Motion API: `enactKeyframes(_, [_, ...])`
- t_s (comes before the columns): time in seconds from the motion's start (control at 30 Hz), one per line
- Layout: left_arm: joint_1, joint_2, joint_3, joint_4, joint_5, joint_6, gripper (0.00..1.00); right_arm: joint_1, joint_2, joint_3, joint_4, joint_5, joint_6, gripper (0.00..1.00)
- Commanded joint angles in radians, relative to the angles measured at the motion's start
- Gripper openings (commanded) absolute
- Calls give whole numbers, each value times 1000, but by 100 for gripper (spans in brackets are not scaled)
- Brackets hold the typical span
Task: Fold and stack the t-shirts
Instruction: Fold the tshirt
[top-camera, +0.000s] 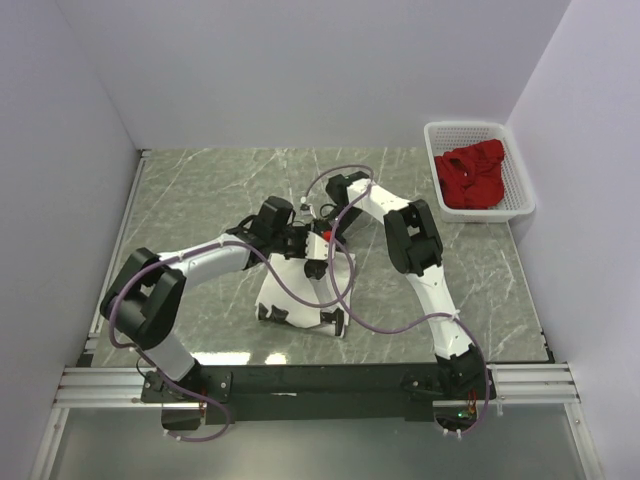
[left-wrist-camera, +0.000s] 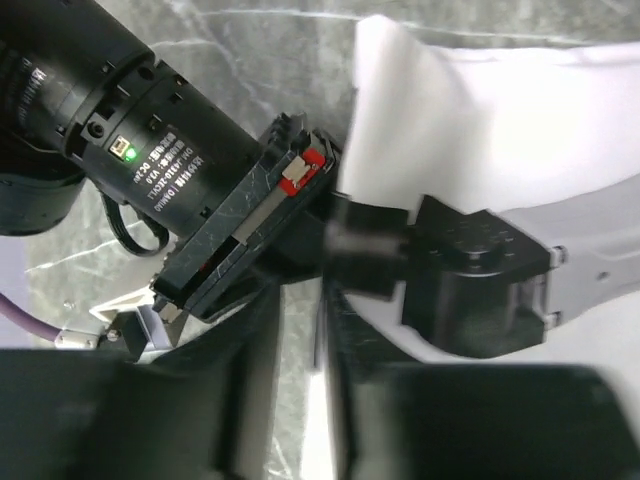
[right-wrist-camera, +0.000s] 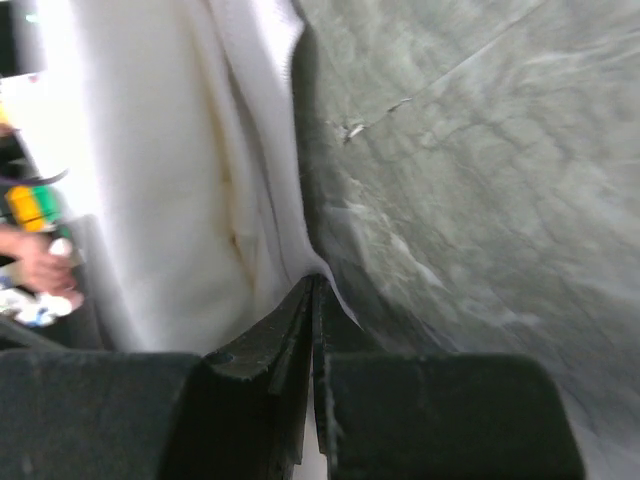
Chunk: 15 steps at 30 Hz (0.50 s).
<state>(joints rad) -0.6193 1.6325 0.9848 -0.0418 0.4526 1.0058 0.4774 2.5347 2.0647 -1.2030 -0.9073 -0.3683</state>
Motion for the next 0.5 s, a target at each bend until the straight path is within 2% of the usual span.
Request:
enactKeyframes(0.0, [7,-95,-26,106,1,-27,34,-8,-22,80,-3,152,-26,10])
enactKeyframes(0.07, [26,-140,-21,54,36,-55,39,-11,-51,136,-9,214,-29,13])
enactKeyframes(0.23, [87,-298,18,-148,172,-215,45,-13,-137,186,-14,341,-63,21])
enactKeyframes(0.37, [182,-338,75,-337,296,-349,46,-37,-241,141,-6,426,-87,35])
enactKeyframes(0.4, [205,-330,109,-425,322,-383,47,-66,-257,132,-18,415,-96,38])
enactKeyframes(0.47, [279,-291,139,-490,389,-439,49,-101,-295,108,-44,387,-109,47])
